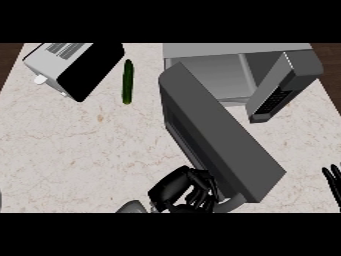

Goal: Pick up the milk, place it into the microwave and close the microwave

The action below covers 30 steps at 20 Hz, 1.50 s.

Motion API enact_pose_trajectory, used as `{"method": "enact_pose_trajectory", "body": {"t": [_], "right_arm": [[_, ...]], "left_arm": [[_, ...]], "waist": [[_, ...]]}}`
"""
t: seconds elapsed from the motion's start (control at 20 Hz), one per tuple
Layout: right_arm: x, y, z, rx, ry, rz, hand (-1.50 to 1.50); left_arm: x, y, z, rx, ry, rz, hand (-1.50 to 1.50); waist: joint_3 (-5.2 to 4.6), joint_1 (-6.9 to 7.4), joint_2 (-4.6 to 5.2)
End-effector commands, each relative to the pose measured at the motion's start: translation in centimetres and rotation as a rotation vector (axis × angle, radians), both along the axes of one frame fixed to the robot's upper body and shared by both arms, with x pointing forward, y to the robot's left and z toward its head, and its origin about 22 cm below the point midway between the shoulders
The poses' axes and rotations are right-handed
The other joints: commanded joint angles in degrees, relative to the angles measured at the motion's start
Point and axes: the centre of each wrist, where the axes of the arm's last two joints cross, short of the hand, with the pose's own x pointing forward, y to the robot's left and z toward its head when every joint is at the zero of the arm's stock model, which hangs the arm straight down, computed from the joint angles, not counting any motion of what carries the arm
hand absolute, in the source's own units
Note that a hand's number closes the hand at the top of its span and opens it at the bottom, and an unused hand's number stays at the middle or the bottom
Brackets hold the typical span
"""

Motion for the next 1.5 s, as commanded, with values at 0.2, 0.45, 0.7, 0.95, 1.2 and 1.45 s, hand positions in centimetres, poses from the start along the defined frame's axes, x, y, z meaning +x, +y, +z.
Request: {"method": "enact_pose_trajectory", "body": {"t": [0.2,0.45,0.7,0.95,1.2,1.45], "right_arm": [[1.3,1.6,4.5,0.024,-0.093,0.186,-1.5],[1.7,2.5,7.0,0.013,-0.113,0.262,-1.5],[2.2,3.6,8.5,0.004,-0.123,0.292,-1.5],[2.3,3.7,9.5,0.022,-0.119,0.291,-1.5],[2.0,4.2,10.1,0.031,-0.112,0.314,-1.5],[2.1,4.0,11.0,0.035,-0.112,0.29,-1.5]], "left_arm": [[-1.3,-3.8,0.5,0.024,-0.058,0.034,1.5],[0.2,-4.8,2.4,0.014,-0.102,0.122,1.5],[2.0,-5.0,3.8,-0.064,-0.099,0.253,1.5],[4.4,-5.5,5.5,-0.084,-0.136,0.339,1.5],[6.6,-5.8,6.8,-0.09,-0.154,0.421,1.5],[9.0,-5.5,7.9,-0.109,-0.134,0.453,1.5]], "waist": [[-0.1,-2.71,0.5],[-0.11,-3.52,0.6],[-0.28,-5.41,1.37],[-0.16,-6.11,1.68],[-0.07,-7.87,2.06],[-0.03,-8.18,2.75]]}}
